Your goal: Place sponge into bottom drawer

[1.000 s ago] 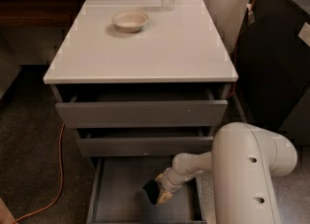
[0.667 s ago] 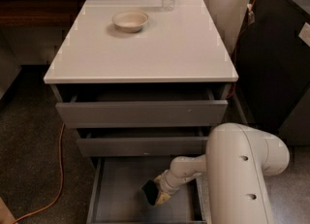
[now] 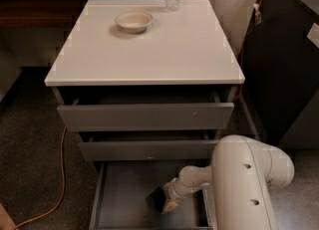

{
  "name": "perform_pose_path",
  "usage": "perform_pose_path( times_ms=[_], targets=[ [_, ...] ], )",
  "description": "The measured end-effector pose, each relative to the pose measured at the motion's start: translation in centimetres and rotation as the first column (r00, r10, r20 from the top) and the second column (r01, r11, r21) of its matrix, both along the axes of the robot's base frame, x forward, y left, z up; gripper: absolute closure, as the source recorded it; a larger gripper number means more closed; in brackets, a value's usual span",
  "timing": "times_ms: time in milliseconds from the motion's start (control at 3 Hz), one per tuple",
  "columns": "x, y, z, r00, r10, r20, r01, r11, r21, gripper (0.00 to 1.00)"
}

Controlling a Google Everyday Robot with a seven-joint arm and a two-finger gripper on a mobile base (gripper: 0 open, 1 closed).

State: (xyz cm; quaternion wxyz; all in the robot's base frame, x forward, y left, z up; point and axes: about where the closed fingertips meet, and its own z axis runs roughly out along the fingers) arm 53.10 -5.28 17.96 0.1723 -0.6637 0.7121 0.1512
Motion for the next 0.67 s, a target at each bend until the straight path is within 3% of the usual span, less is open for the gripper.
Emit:
perform_pose_path(
  times_ms=[333, 667],
  targets=[
    [0.47, -0.49, -0.97, 0.9999, -0.014, 0.001, 0.014, 1.0, 0.017, 0.0],
    [0.46, -0.49, -0.97, 0.9999, -0.014, 0.001, 0.014, 1.0, 0.017, 0.0]
  ],
)
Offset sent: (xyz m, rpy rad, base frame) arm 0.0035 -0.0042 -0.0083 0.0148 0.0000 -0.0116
